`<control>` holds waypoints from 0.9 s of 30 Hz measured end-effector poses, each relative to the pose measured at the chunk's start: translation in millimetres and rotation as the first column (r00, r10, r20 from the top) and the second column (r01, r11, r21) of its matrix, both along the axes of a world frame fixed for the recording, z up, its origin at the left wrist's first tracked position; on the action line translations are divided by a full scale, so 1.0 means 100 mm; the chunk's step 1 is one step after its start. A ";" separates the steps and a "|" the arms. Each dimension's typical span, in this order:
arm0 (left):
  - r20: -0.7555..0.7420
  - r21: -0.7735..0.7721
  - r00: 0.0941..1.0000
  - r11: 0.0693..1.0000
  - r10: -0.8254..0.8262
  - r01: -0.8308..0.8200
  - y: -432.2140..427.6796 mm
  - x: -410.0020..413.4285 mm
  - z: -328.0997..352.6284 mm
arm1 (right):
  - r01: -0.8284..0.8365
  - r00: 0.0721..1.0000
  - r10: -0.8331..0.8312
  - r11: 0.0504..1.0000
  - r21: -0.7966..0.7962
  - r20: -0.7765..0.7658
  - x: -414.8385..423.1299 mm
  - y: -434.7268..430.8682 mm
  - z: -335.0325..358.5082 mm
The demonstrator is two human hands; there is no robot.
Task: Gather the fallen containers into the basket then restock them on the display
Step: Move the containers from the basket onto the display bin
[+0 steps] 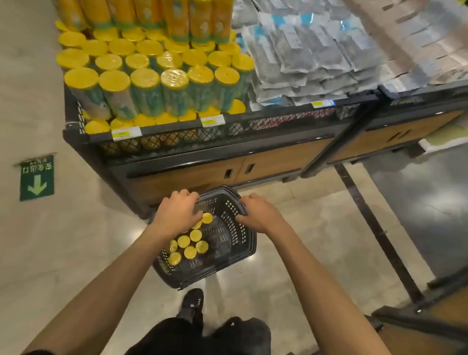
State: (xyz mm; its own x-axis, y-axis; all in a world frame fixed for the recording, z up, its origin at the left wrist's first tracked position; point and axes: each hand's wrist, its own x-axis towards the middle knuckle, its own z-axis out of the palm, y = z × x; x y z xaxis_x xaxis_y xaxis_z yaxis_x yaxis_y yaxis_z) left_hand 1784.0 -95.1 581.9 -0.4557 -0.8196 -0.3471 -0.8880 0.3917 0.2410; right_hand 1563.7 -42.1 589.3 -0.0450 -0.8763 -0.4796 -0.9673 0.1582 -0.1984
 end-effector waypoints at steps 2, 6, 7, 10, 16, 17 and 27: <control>0.014 0.037 0.998 0.997 0.062 -0.063 0.03 -0.01 -0.09 | -0.054 0.998 0.054 0.999 -0.003 0.013 -0.07 -0.16 -0.11; -0.051 0.033 0.970 0.971 0.238 -0.237 0.13 -0.07 -0.32 | -0.197 0.980 0.195 0.979 0.045 0.035 -0.22 -0.50 -0.35; -0.057 0.025 0.959 0.961 0.278 -0.277 0.16 -0.11 -0.37 | -0.239 0.971 0.238 0.969 0.068 0.034 -0.27 -0.58 -0.42; -0.010 0.044 0.928 0.927 0.373 -0.372 0.21 -0.23 -0.54 | -0.365 0.931 0.362 0.925 0.105 0.044 -0.39 -0.80 -0.62; -0.011 0.124 0.867 0.861 0.498 -0.493 0.43 -0.55 -0.95 | -0.497 0.868 0.492 0.848 0.184 0.073 -0.53 -1.05 -1.07; -0.003 0.135 0.862 0.854 0.507 -0.502 0.46 -0.60 -1.03 | -0.509 0.859 0.506 0.837 0.201 0.070 -0.54 -1.06 -1.16; 0.039 0.182 0.836 0.819 0.547 -0.544 0.54 -0.68 -2.45 | -0.545 0.829 0.559 0.798 0.257 0.019 -0.44 -1.25 -2.56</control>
State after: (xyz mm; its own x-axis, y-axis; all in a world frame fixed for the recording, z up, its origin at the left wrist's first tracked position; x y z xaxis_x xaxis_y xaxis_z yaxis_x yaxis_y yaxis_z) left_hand 1715.7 -40.8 337.0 0.0415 -0.8607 -0.5074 -0.9393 -0.2067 0.2737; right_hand 1519.4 -166.8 333.8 0.3784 -0.6177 -0.6894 -0.9133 -0.3704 -0.1694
